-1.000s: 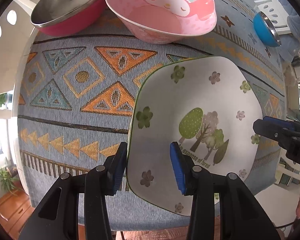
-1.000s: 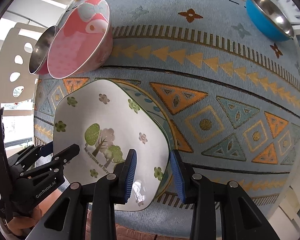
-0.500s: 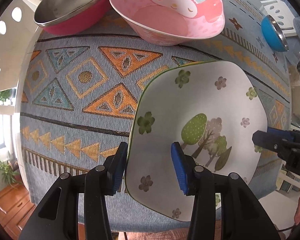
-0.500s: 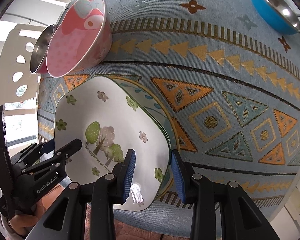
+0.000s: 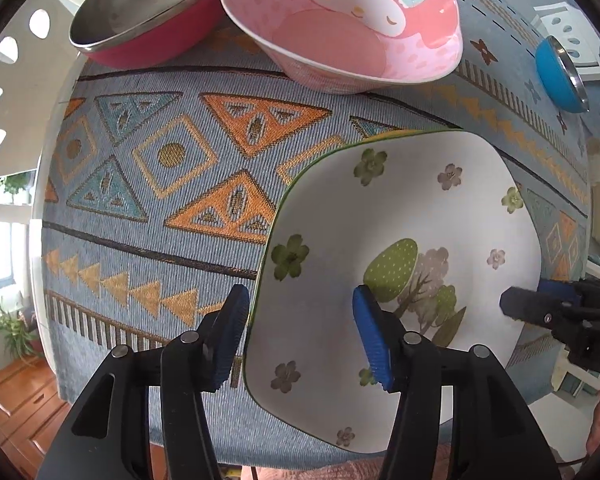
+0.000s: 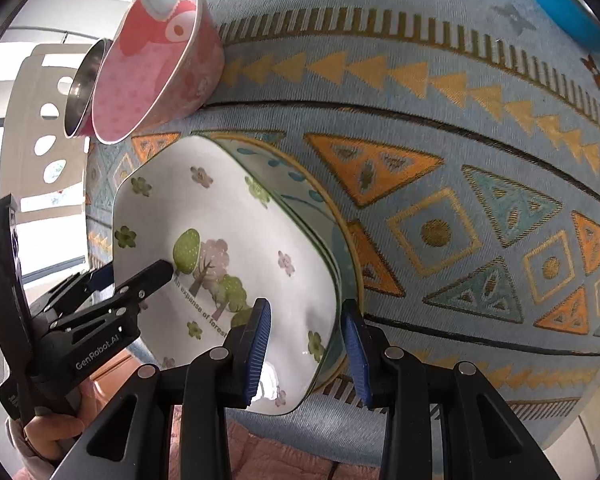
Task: Organize plates and bowls
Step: 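Lower the second forest plate onto the plate stack with both grippers, then open both grippers and lift them away from the plate stack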
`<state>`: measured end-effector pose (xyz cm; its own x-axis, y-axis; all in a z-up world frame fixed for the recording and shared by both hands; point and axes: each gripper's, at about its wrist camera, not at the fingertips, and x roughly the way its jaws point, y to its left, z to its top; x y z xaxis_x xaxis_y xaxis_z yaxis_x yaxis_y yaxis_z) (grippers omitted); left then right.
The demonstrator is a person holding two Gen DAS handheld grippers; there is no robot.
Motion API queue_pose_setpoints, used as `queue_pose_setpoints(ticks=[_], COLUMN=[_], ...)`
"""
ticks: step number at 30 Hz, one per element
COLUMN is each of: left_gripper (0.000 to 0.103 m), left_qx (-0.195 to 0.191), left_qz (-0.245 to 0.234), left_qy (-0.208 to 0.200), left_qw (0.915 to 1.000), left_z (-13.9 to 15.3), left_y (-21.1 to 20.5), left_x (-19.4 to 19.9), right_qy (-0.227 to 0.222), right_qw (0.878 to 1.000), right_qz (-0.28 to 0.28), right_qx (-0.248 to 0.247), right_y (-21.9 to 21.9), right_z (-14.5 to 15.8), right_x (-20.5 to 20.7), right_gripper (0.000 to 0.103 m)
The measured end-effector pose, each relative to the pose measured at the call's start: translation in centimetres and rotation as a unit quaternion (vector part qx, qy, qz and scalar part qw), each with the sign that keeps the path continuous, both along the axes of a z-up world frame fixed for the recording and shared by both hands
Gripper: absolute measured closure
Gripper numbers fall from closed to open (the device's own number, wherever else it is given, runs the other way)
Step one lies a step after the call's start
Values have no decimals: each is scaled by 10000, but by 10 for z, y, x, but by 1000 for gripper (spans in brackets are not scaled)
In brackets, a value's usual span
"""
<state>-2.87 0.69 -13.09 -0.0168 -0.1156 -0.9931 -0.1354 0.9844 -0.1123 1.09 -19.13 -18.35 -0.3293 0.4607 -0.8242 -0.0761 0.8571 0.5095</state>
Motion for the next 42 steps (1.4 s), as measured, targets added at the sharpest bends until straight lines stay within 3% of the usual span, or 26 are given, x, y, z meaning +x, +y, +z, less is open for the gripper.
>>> queue_pose_setpoints(ticks=[11, 18, 27, 33, 42], left_gripper=[42, 44, 45, 45, 44], left_qx=[110, 162, 255, 221, 218], left_qz=[1, 182, 257, 175, -15], left_qy=[-25, 147, -168, -286, -75], left_qw=[9999, 9996, 9992, 9992, 9997], left_z=[3, 3, 47, 70, 60], left_y=[-19, -18, -20, -50, -105], left_x=[17, 19, 17, 32, 68], right_qy=[232, -60, -103, -139, -230], right_qw=[9993, 9993, 9998, 9996, 9987], right_qz=[106, 352, -8, -220, -462], right_qx=[282, 135, 165, 86, 51], right_y=[-19, -23, -57, -88, -135], right_z=[-3, 9, 6, 0, -7], right_x=[-6, -10, -1, 8, 35], right_gripper=[68, 68, 66, 60, 59])
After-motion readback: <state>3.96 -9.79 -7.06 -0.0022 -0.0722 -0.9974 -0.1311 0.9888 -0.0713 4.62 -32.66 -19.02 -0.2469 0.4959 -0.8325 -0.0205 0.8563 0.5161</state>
